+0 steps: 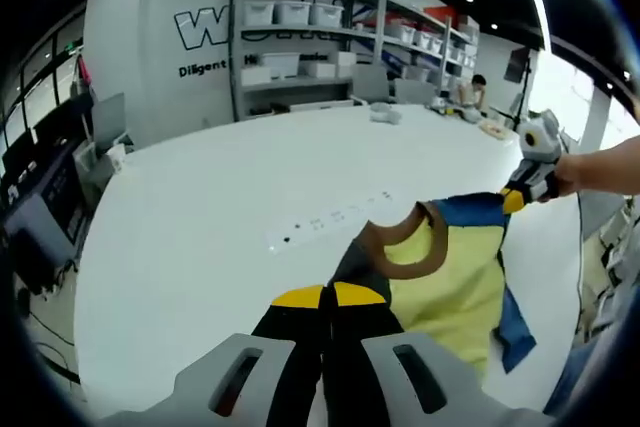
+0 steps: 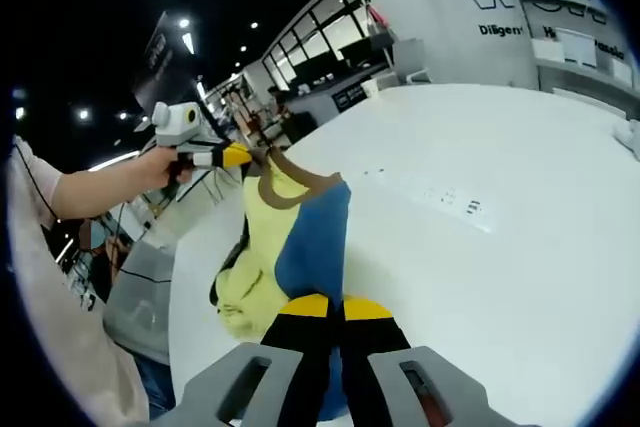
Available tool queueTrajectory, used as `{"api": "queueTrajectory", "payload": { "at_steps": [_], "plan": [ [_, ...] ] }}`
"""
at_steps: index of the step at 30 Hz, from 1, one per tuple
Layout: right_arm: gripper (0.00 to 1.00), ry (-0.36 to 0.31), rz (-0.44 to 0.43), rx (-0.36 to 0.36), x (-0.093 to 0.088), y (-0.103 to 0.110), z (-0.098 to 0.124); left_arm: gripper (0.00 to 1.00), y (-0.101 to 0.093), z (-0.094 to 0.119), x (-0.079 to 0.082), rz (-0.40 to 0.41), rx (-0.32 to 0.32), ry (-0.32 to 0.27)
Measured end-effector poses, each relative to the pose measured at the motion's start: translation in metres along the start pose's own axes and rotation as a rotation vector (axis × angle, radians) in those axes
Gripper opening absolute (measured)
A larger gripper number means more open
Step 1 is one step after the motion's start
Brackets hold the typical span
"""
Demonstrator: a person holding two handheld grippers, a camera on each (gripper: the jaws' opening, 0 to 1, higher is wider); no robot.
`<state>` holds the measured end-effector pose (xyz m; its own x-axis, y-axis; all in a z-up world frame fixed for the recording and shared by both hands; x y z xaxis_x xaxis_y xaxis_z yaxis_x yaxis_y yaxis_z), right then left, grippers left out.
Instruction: Fold the garment on the visible template until the final outline fits inside the template.
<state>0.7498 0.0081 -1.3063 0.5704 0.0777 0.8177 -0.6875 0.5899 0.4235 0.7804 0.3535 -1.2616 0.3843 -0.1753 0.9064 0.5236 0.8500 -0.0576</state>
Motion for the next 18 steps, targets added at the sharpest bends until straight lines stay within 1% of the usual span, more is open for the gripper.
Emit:
{"api": "queueTrajectory", "payload": {
  "at_steps": [1, 2, 4, 5, 6, 7, 8, 9, 10, 11, 12, 13, 14, 15, 16, 17, 18],
  "plan": [
    [0.00, 0.006, 0.003, -0.015, -0.001, -0.004, -0.003, 0.04, 0.000, -0.006, -0.005, -0.006, 0.001, 0.023],
    [0.00, 0.020, 0.023, -0.045, -0.003, -0.009, -0.007, 0.04, 0.000, -0.010, -0.008, -0.008, 0.003, 0.037],
    [0.00, 0.008, 0.034, -0.071, -0.003, -0.014, -0.013, 0.04, 0.000, -0.015, -0.012, -0.027, 0.019, 0.044],
    [0.00, 0.022, 0.035, -0.104, -0.005, -0.017, -0.016, 0.04, 0.001, -0.016, -0.014, -0.028, 0.035, 0.049],
    [0.00, 0.025, 0.046, -0.111, -0.006, -0.018, -0.018, 0.04, 0.000, -0.016, -0.014, -0.011, 0.038, 0.046],
    [0.00, 0.035, 0.088, -0.143, -0.008, -0.022, -0.019, 0.07, -0.001, -0.015, -0.013, -0.008, 0.048, 0.045],
    [0.00, 0.044, 0.134, -0.175, -0.008, -0.025, -0.019, 0.11, -0.001, -0.013, -0.015, -0.022, 0.066, 0.052],
    [0.02, 0.047, 0.183, -0.206, -0.008, -0.027, -0.018, 0.14, -0.002, -0.011, -0.016, -0.038, 0.071, 0.063],
    [0.07, 0.041, 0.184, -0.211, -0.008, -0.026, -0.018, 0.16, -0.004, -0.007, -0.017, -0.046, 0.074, 0.066],
    [0.11, 0.018, 0.191, -0.230, -0.008, -0.023, -0.016, 0.16, -0.006, -0.004, -0.018, -0.043, 0.073, 0.061],
    [0.15, 0.018, 0.195, -0.234, -0.009, -0.022, -0.016, 0.14, -0.015, 0.000, -0.019, -0.015, 0.033, 0.045],
    [0.19, 0.025, 0.213, -0.257, -0.011, -0.021, -0.013, 0.14, -0.021, 0.003, -0.022, -0.006, 0.014, 0.044],
    [0.19, 0.023, 0.217, -0.265, -0.013, -0.018, -0.011, 0.14, -0.028, 0.007, -0.025, -0.022, -0.006, 0.050],
    [0.17, 0.009, 0.213, -0.249, -0.015, -0.011, -0.010, 0.14, -0.035, 0.011, -0.028, -0.041, -0.034, 0.058],
    [0.14, -0.009, 0.208, -0.226, -0.019, -0.001, -0.009, 0.14, -0.047, 0.016, -0.035, -0.040, -0.079, 0.068],
    [0.13, -0.012, 0.217, -0.223, -0.023, 0.006, -0.008, 0.14, -0.055, 0.019, -0.040, -0.033, -0.101, 0.074],
    [0.13, -0.006, 0.232, -0.187, -0.030, 0.019, -0.009, 0.15, -0.062, 0.022, -0.044, -0.028, -0.121, 0.080]
  ]
}}
Point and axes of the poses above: the point that each gripper's makers call its tool centre point, and the gripper's own axes: z roughly backward along the fingers, y roughly to its left, x roughly out of its top, the point moved 7 cm from there along z, roughly backward along the fingers, and after that the axes turned 13 degrees about -y, right-handed, at the moved point
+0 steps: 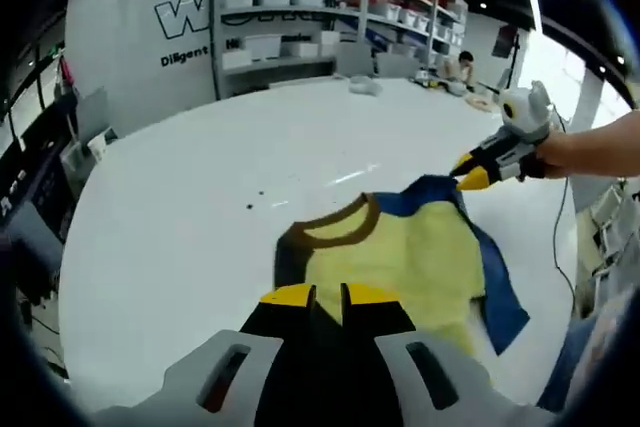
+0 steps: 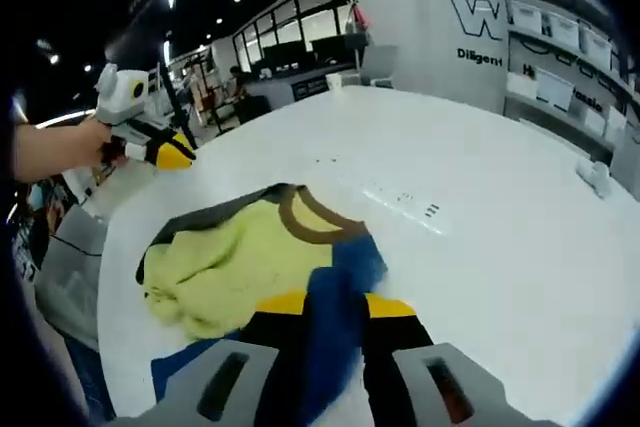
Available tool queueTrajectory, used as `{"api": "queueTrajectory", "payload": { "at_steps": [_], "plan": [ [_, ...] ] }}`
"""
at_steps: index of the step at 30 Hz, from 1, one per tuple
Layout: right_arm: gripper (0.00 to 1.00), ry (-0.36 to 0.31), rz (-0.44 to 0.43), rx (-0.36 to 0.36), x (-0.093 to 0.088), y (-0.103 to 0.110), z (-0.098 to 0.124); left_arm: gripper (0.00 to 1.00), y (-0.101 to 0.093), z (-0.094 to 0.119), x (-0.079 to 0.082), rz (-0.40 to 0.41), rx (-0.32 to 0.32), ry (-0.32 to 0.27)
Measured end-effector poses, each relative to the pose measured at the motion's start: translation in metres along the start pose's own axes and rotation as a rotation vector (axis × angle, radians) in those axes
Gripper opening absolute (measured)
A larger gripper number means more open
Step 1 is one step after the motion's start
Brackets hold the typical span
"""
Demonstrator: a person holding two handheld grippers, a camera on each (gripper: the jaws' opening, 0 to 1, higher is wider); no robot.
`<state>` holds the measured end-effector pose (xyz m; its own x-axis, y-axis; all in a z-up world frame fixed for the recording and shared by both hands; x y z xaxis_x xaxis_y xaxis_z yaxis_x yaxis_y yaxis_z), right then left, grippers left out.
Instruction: Fold the garment on the visible template until the final outline fits inside the template.
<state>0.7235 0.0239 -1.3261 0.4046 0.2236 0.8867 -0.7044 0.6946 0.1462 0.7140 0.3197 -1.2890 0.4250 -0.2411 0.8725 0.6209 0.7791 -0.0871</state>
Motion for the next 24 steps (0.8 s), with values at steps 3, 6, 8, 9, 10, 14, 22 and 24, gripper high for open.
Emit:
{"api": "queueTrajectory", "payload": {
  "at_steps": [3, 6, 8, 9, 10, 14, 22, 24],
  "plan": [
    [0.09, -0.015, 0.009, 0.048, -0.010, 0.034, 0.006, 0.15, -0.032, 0.010, -0.018, -0.023, -0.068, 0.020],
    [0.10, -0.015, 0.017, 0.071, -0.023, 0.063, 0.010, 0.17, -0.053, 0.016, -0.033, -0.044, -0.095, 0.042],
    [0.09, -0.022, 0.026, 0.095, -0.033, 0.085, 0.012, 0.16, -0.067, 0.021, -0.043, -0.036, -0.122, 0.054],
    [0.11, -0.010, 0.061, 0.123, -0.038, 0.097, 0.012, 0.16, -0.073, 0.023, -0.047, -0.037, -0.132, 0.058],
    [0.13, -0.013, 0.077, 0.119, -0.041, 0.102, 0.012, 0.17, -0.081, 0.024, -0.054, -0.047, -0.150, 0.073],
    [0.16, 0.023, 0.118, 0.159, -0.060, 0.125, 0.007, 0.19, -0.102, 0.024, -0.074, -0.076, -0.195, 0.120],
    [0.26, 0.115, 0.186, 0.176, -0.089, 0.134, 0.001, 0.28, -0.109, 0.009, -0.099, -0.205, -0.198, 0.199],
    [0.25, 0.129, 0.191, 0.183, -0.093, 0.135, 0.003, 0.29, -0.112, 0.006, -0.104, -0.225, -0.210, 0.210]
  ]
}}
Point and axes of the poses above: the point that each gripper's makers call its tool centre point, and the gripper's own axes: z roughly backward along the fingers, y roughly to its left, x roughly out of its top, the point moved 7 cm from there along z, roughly backward along the fingers, and after that the axes turned 13 degrees about -y, right-handed, at the moved point
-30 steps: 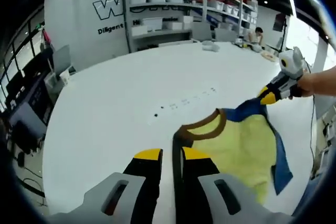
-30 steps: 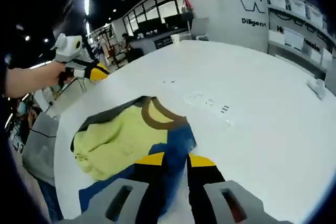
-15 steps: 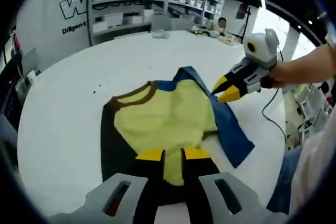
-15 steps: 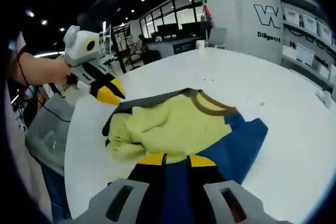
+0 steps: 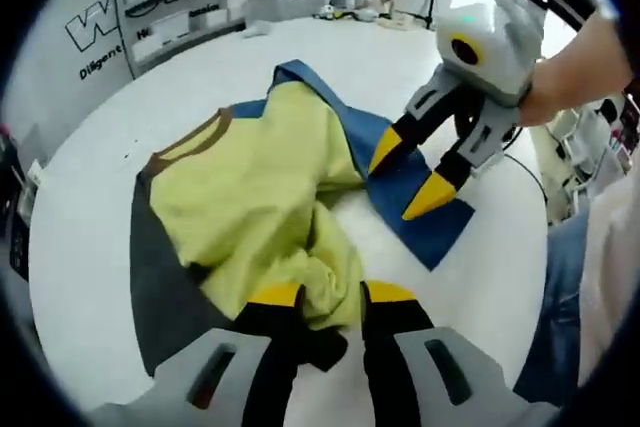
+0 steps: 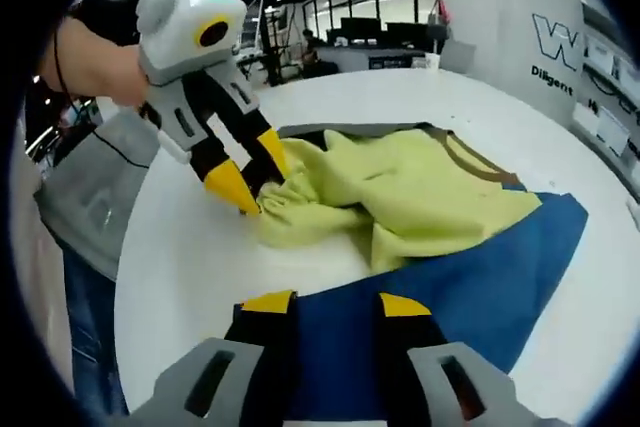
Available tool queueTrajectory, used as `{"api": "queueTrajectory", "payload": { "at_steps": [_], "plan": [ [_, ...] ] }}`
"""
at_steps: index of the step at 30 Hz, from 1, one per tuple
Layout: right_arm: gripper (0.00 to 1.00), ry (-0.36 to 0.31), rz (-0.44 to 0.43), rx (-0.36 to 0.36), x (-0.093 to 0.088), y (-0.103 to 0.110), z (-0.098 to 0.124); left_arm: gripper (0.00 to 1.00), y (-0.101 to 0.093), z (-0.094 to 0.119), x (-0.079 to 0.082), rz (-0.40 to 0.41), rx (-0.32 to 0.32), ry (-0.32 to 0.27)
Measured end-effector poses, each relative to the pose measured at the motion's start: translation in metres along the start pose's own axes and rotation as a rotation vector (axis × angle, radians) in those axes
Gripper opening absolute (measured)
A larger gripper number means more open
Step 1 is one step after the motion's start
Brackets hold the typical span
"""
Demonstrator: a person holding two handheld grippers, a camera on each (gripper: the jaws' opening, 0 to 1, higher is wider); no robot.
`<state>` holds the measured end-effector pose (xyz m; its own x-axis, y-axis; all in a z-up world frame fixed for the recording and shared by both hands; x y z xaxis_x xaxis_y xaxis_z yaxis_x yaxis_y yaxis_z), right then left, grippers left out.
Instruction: Fold the garment on the visible template until the final outline fits inside the template.
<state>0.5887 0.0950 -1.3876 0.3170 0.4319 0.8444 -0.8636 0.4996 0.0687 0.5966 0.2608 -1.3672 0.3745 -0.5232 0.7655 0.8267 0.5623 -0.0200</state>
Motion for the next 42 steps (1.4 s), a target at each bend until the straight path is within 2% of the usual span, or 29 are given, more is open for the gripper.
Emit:
{"api": "queueTrajectory", "payload": {
  "at_steps": [1, 3, 5, 6, 9, 13, 19, 21, 23, 24, 26, 28, 31, 34, 37, 39, 42],
  "plan": [
    [0.25, 0.005, 0.003, 0.001, -0.002, 0.001, 0.000, 0.29, 0.000, -0.001, -0.001, -0.010, -0.001, 0.007],
    [0.25, 0.070, 0.067, 0.007, -0.012, 0.001, 0.003, 0.28, 0.000, -0.003, -0.008, -0.051, -0.003, 0.040],
    [0.23, 0.066, 0.091, -0.005, -0.015, 0.001, 0.008, 0.23, 0.005, -0.002, -0.013, -0.120, 0.010, 0.075],
    [0.23, 0.054, 0.104, 0.000, -0.014, 0.000, 0.009, 0.21, 0.005, -0.002, -0.013, -0.103, 0.009, 0.062],
    [0.21, 0.076, 0.126, -0.008, -0.016, -0.007, 0.014, 0.14, 0.013, 0.004, -0.011, -0.093, 0.020, 0.053],
    [0.18, 0.105, 0.157, -0.032, -0.021, -0.019, 0.028, 0.13, 0.026, 0.021, 0.003, -0.019, 0.046, -0.012],
    [0.22, 0.129, 0.125, -0.094, -0.032, -0.045, 0.051, 0.12, 0.047, 0.055, 0.024, 0.006, 0.085, -0.088],
    [0.20, 0.170, 0.140, -0.133, -0.033, -0.053, 0.058, 0.12, 0.053, 0.065, 0.030, 0.031, 0.106, -0.117],
    [0.19, 0.152, 0.129, -0.135, -0.028, -0.050, 0.058, 0.12, 0.056, 0.072, 0.033, 0.036, 0.116, -0.128],
    [0.20, 0.086, 0.133, -0.129, -0.019, -0.044, 0.054, 0.12, 0.056, 0.073, 0.034, 0.034, 0.119, -0.131],
    [0.23, 0.052, 0.177, -0.096, -0.005, -0.031, 0.047, 0.12, 0.056, 0.074, 0.035, 0.030, 0.123, -0.133],
    [0.24, -0.001, 0.173, -0.039, 0.009, -0.007, 0.032, 0.12, 0.055, 0.073, 0.035, 0.039, 0.121, -0.136],
    [0.27, 0.024, 0.257, 0.051, 0.015, 0.021, 0.007, 0.12, 0.051, 0.071, 0.036, 0.046, 0.121, -0.139],
    [0.28, 0.027, 0.254, 0.087, 0.013, 0.036, -0.008, 0.12, 0.049, 0.071, 0.038, 0.050, 0.119, -0.144],
    [0.27, 0.081, 0.259, 0.097, 0.001, 0.036, -0.011, 0.12, 0.049, 0.073, 0.038, 0.051, 0.119, -0.144],
    [0.25, 0.108, 0.285, 0.085, -0.006, 0.030, -0.006, 0.12, 0.049, 0.077, 0.039, 0.051, 0.119, -0.145],
    [0.26, 0.105, 0.250, 0.058, -0.011, 0.019, 0.007, 0.12, 0.052, 0.080, 0.038, 0.053, 0.122, -0.148]
  ]
}}
Point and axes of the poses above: the point that each gripper's makers call its tool centre point, and the gripper's own axes: z roughly backward along the fingers, y roughly to its left, x roughly out of its top, the point moved 7 cm from there along z, roughly backward along the fingers, and after that the axes turned 13 degrees about -y, right-handed, at the moved point
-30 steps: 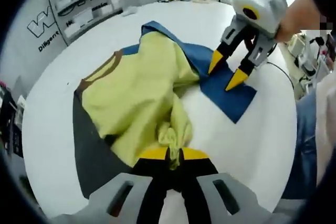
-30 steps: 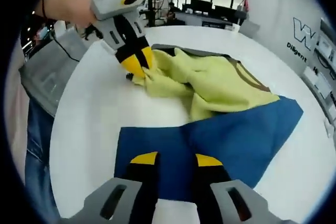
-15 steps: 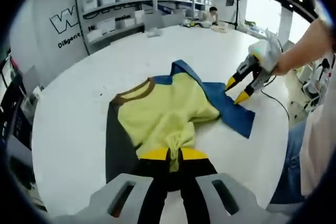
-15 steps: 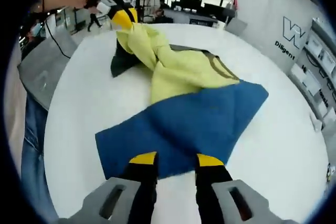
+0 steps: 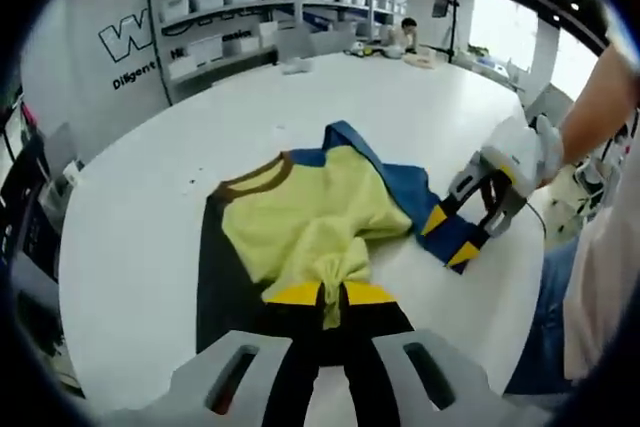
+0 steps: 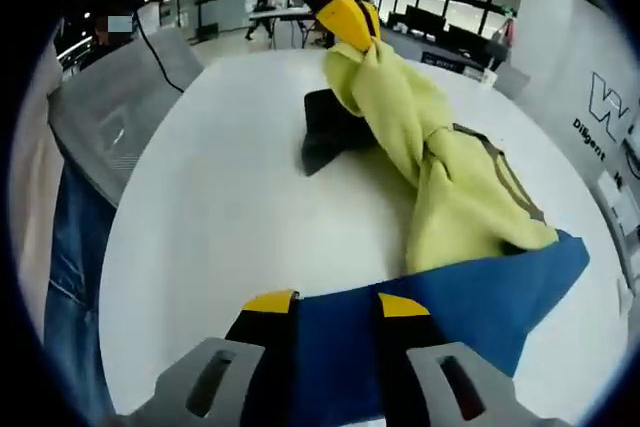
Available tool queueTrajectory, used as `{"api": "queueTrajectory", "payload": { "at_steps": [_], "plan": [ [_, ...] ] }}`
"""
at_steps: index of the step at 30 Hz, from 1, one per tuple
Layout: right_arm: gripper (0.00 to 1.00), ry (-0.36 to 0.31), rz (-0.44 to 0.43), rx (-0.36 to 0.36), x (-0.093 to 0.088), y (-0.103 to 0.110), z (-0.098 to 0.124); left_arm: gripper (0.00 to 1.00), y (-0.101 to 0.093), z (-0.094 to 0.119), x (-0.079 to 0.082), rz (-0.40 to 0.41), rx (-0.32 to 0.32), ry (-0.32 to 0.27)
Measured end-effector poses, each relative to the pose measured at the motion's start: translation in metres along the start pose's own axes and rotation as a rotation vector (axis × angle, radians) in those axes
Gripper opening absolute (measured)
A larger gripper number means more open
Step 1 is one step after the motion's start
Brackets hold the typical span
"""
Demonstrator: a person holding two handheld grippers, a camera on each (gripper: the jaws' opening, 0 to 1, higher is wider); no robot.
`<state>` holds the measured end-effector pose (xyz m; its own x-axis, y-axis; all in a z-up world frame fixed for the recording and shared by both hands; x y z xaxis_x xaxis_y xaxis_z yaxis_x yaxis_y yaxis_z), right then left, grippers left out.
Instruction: Fold the garment on the visible template until the final outline fits inside the template.
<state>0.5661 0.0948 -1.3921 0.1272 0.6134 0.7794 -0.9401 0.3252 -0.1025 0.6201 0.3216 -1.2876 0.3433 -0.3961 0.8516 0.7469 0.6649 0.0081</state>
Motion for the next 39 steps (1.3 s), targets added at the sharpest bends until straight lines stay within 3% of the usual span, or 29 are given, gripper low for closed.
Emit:
{"api": "queueTrajectory", "payload": {
  "at_steps": [15, 21, 23, 26, 32, 35, 39],
  "plan": [
    [0.27, 0.056, -0.156, -0.190, -0.055, -0.059, 0.064, 0.12, 0.014, 0.008, -0.002, 0.011, 0.026, -0.001],
    [0.23, 0.163, -0.221, -0.318, -0.081, -0.097, 0.098, 0.12, 0.015, 0.015, 0.009, 0.038, 0.022, -0.031],
    [0.23, 0.084, -0.228, -0.329, -0.071, -0.099, 0.100, 0.12, 0.012, 0.016, 0.013, 0.054, 0.010, -0.042],
    [0.23, 0.040, -0.164, -0.303, -0.050, -0.089, 0.094, 0.12, 0.007, 0.016, 0.018, 0.052, -0.006, -0.045],
    [0.23, -0.109, -0.078, -0.206, 0.004, -0.046, 0.055, 0.12, 0.004, 0.014, 0.023, 0.083, -0.024, -0.063],
    [0.23, -0.116, -0.039, -0.133, 0.017, -0.027, 0.031, 0.12, 0.002, 0.015, 0.029, 0.117, -0.030, -0.082],
    [0.25, -0.114, -0.010, -0.113, 0.023, -0.015, 0.007, 0.12, 0.003, 0.015, 0.032, 0.120, -0.028, -0.087]
  ]
}}
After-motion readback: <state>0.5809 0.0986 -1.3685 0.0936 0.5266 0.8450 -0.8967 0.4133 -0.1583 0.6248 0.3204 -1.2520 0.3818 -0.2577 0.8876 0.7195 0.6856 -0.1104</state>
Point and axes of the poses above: the point that each gripper's makers call its tool centre point, and the gripper's own axes: z roughly backward along the fingers, y roughly to its left, x roughly out of its top, the point moved 7 cm from there along z, roughly backward along the fingers, and after that the axes turned 13 degrees about -y, right-handed, at the moved point
